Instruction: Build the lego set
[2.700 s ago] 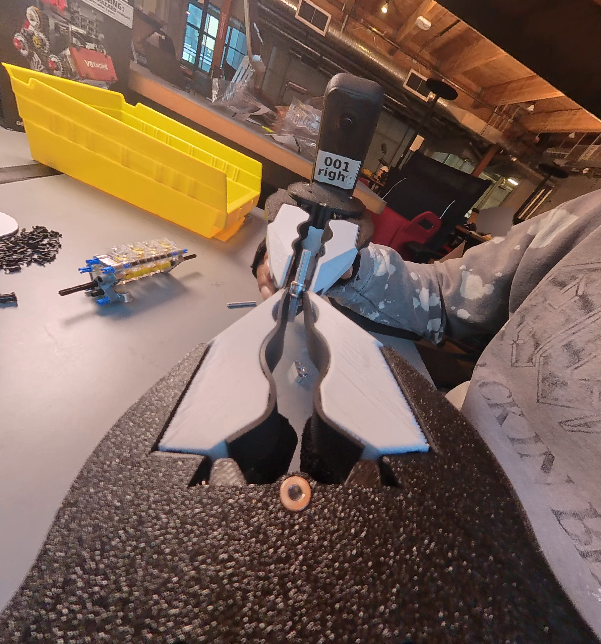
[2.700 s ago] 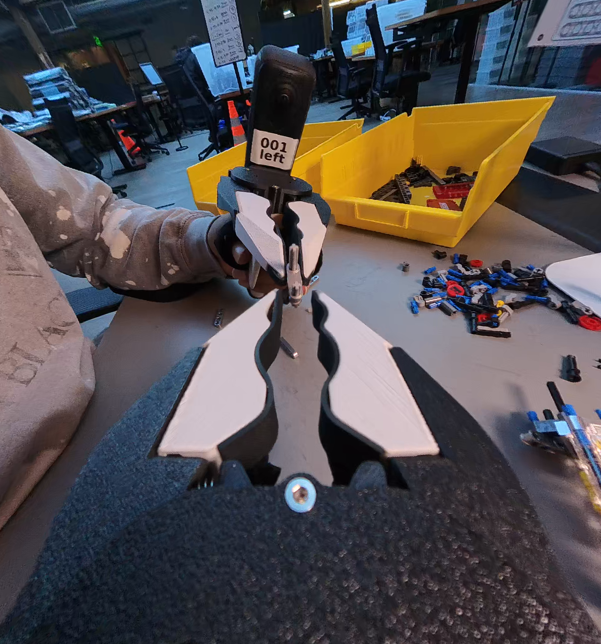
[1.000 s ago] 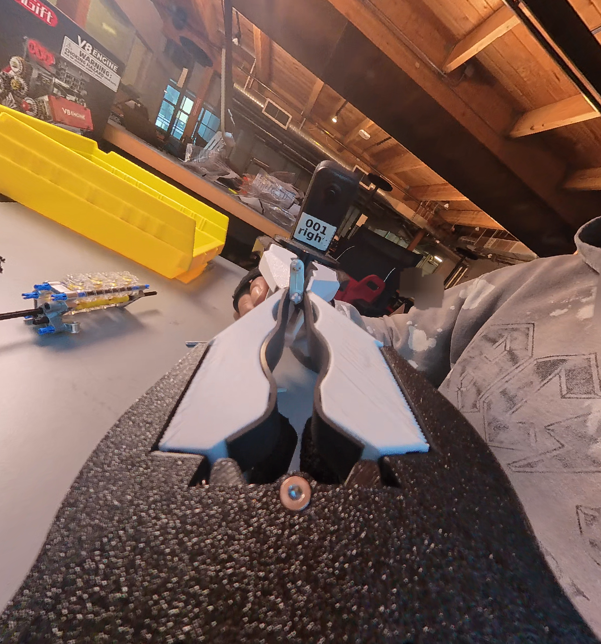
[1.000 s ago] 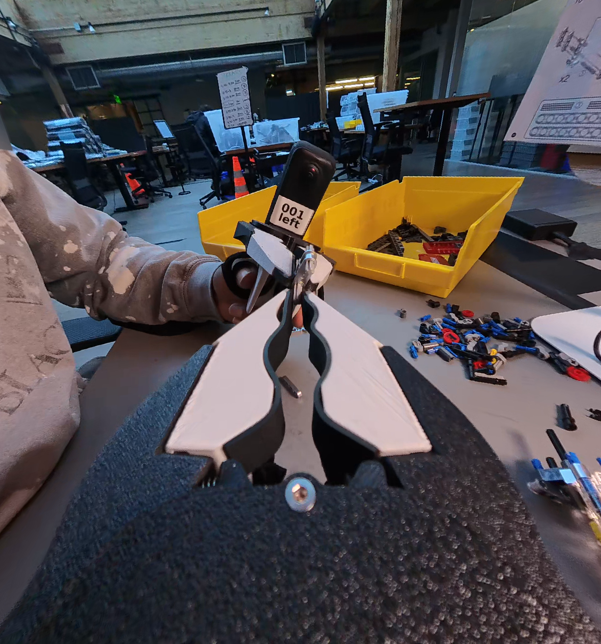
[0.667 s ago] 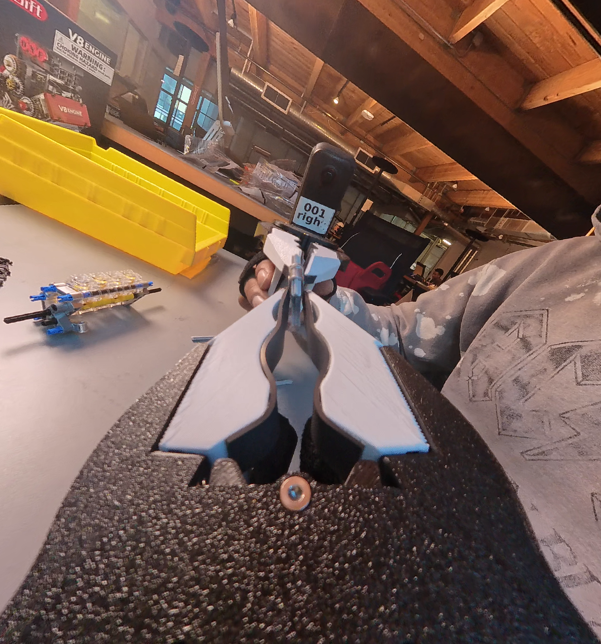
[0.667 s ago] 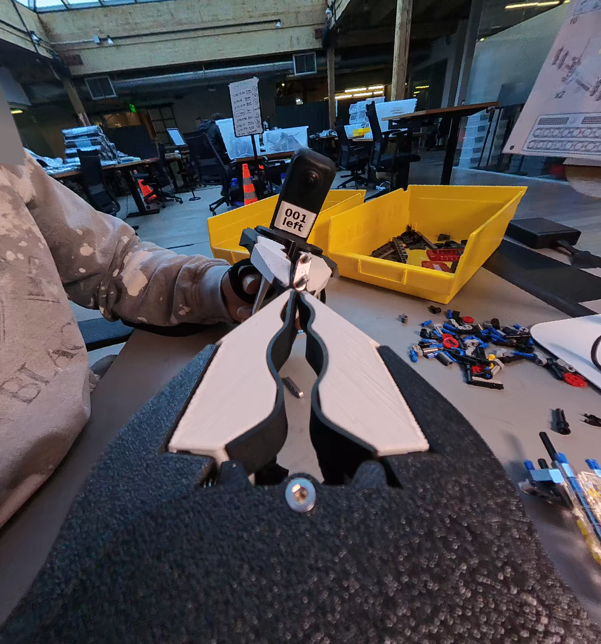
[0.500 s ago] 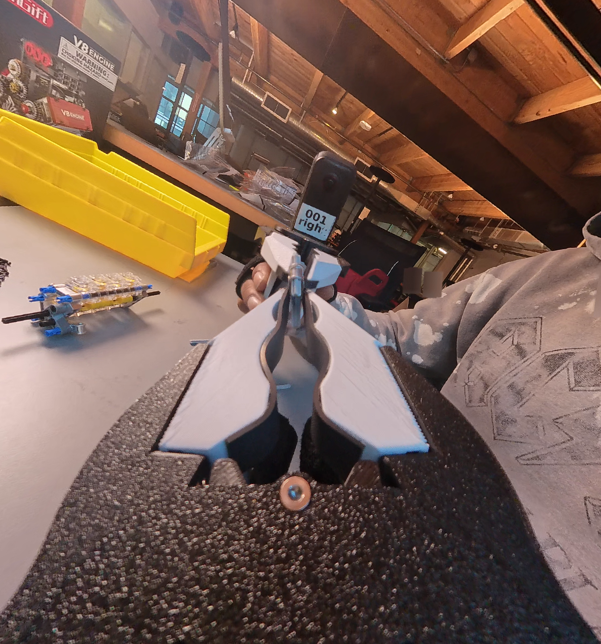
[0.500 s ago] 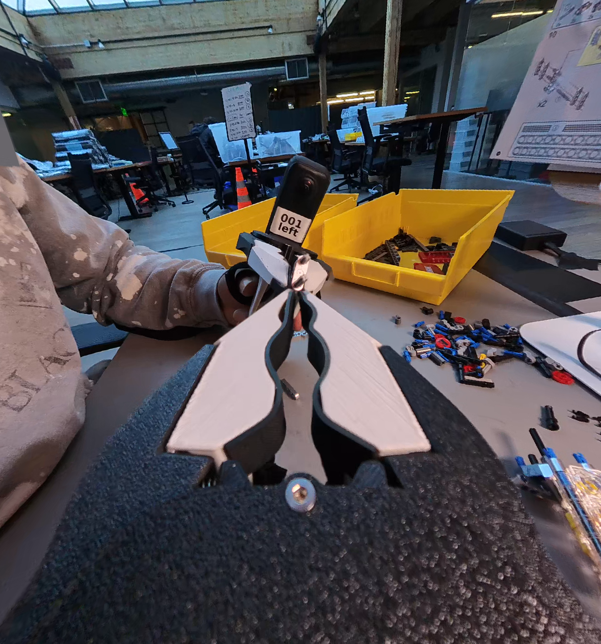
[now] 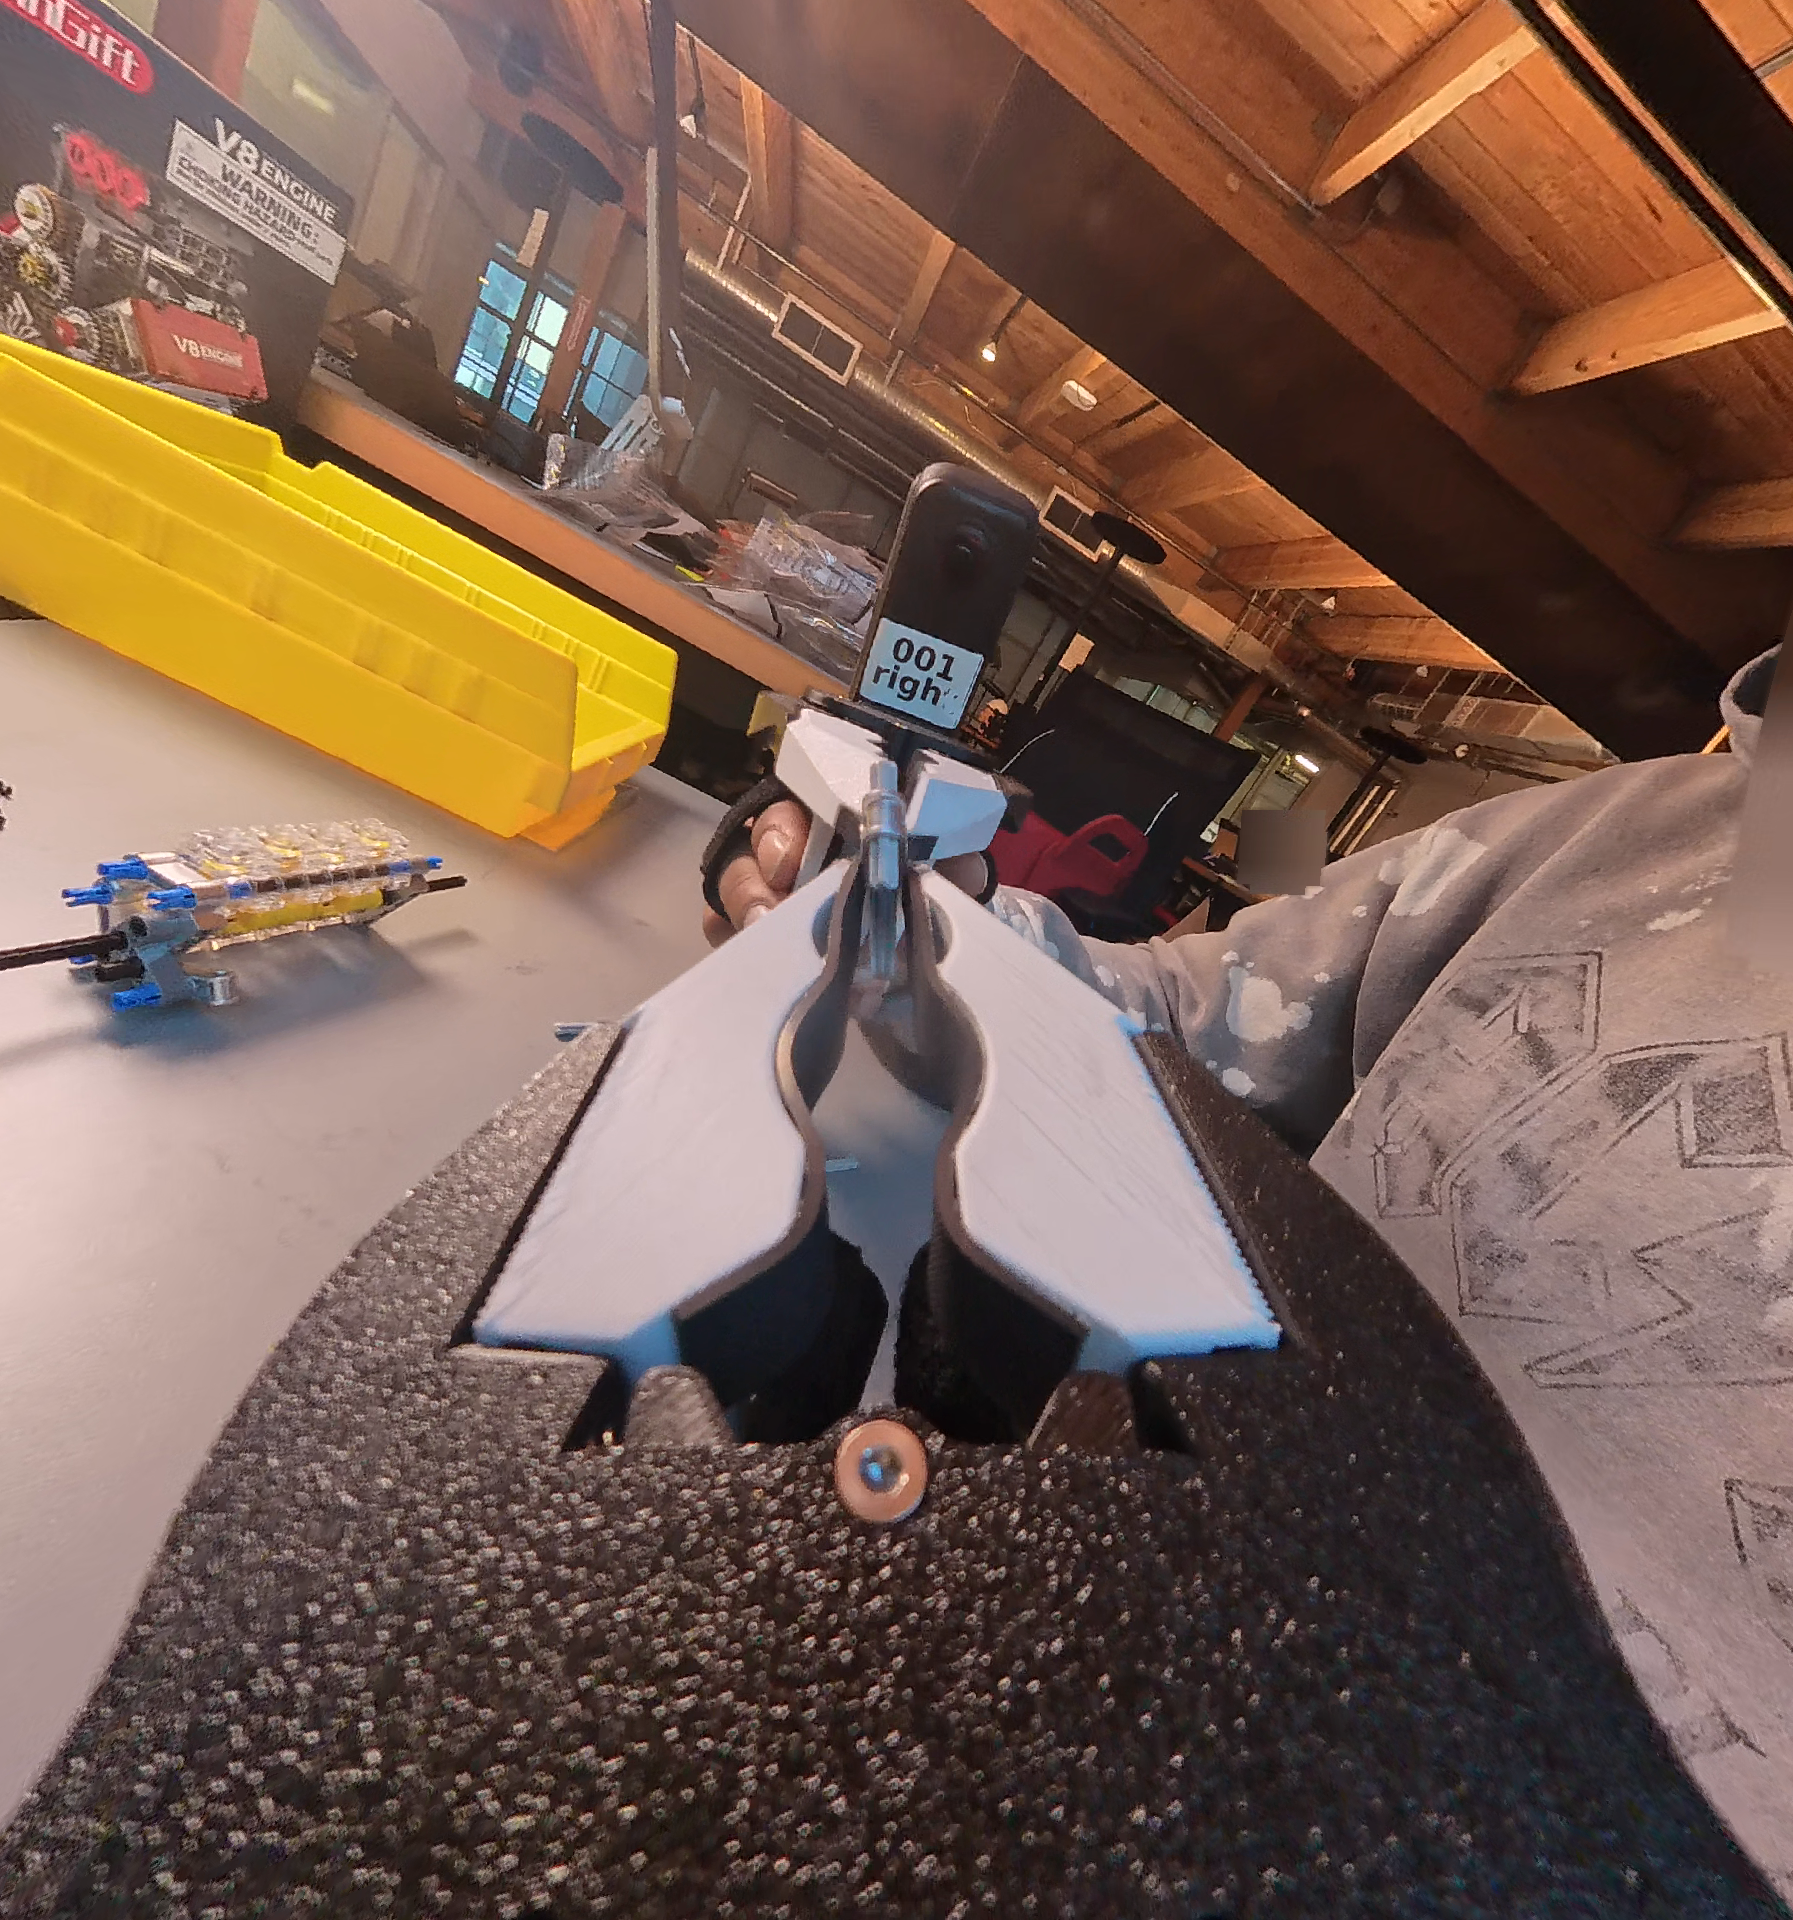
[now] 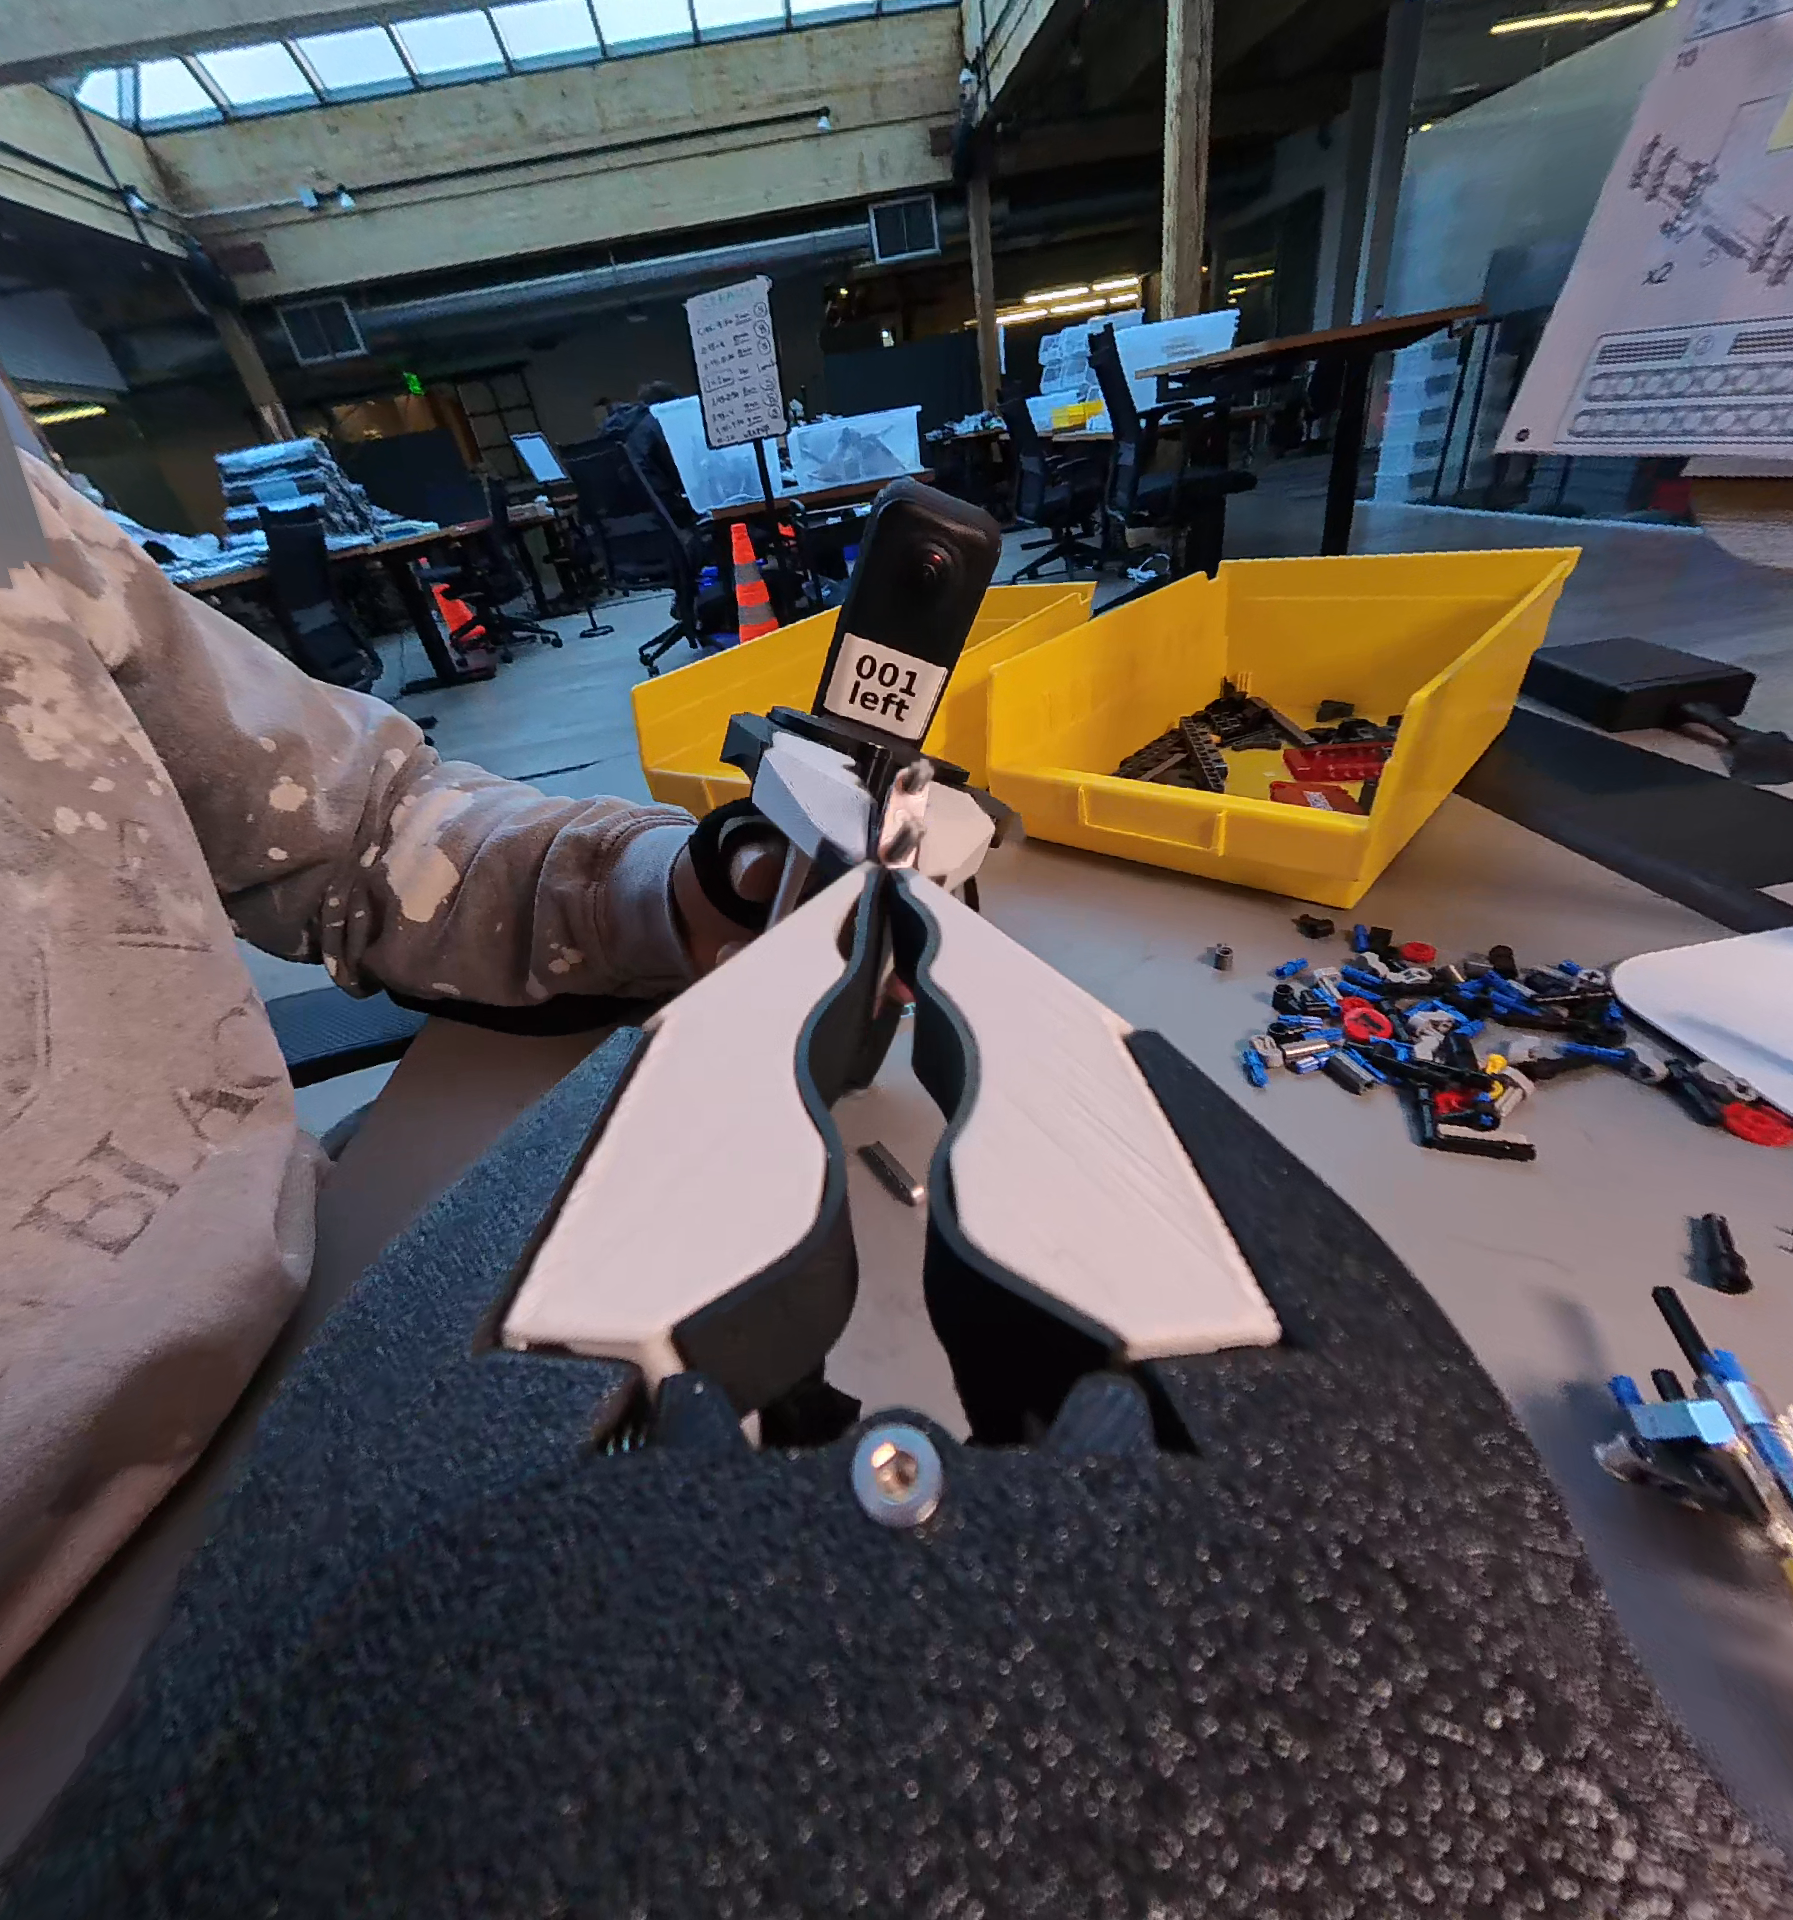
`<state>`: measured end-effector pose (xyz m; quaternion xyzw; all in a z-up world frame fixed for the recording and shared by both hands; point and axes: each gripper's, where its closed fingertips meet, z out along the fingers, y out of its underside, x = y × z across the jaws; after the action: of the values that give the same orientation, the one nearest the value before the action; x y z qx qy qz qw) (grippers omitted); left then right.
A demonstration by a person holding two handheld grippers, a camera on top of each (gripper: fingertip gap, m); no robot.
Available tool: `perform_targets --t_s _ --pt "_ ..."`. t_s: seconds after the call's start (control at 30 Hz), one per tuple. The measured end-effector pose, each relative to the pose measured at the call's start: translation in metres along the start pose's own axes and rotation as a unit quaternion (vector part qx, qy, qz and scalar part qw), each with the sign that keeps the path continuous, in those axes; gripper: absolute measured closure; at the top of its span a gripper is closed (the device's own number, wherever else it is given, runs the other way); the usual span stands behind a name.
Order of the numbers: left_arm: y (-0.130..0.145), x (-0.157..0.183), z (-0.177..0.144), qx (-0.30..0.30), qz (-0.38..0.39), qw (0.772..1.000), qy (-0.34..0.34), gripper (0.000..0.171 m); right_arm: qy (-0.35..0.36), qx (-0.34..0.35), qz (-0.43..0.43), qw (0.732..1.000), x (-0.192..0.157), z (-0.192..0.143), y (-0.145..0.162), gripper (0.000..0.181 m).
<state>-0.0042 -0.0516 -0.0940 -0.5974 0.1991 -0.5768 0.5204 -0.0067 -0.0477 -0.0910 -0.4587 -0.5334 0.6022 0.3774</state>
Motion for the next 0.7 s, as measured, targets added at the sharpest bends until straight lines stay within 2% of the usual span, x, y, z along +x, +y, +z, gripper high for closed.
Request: perform_targets --t_s 0.07,0.17,0.3,0.33,0.37,0.47,0.57,0.7 --pt "-0.003 -0.002 -0.001 0.011 -0.011 1.0 0.001 0.166 0.008 0.002 0.006 1.0 0.004 -0.001 0.001 0.181" --pt "-0.004 -0.003 -0.002 0.019 -0.023 1.0 0.005 0.166 0.013 -0.001 0.014 1.0 0.006 0.001 0.003 0.164" --pt "0.003 -0.001 0.002 -0.001 -0.014 1.0 0.005 0.166 0.002 0.01 0.024 1.0 0.0 0.005 0.001 0.166" --pt "0.005 0.0 0.003 -0.007 -0.01 1.0 0.006 0.166 -0.002 0.012 0.027 1.0 -0.001 0.006 0.001 0.168" --pt "0.007 0.001 0.004 -0.012 -0.007 1.0 0.008 0.166 -0.004 0.01 0.029 1.0 -0.002 0.006 0.001 0.178" --pt "0.011 0.0 0.006 -0.023 -0.007 1.0 0.005 0.166 -0.012 0.004 0.034 0.999 -0.003 0.004 0.003 0.179" --pt "0.021 -0.007 0.004 -0.069 0.005 0.997 -0.016 0.164 -0.005 -0.029 0.025 0.999 0.001 0.003 0.011 0.179" --pt "0.04 -0.027 -0.009 -0.173 0.102 0.976 -0.078 0.156 0.005 -0.111 0.021 0.994 0.01 -0.003 0.037 0.179"
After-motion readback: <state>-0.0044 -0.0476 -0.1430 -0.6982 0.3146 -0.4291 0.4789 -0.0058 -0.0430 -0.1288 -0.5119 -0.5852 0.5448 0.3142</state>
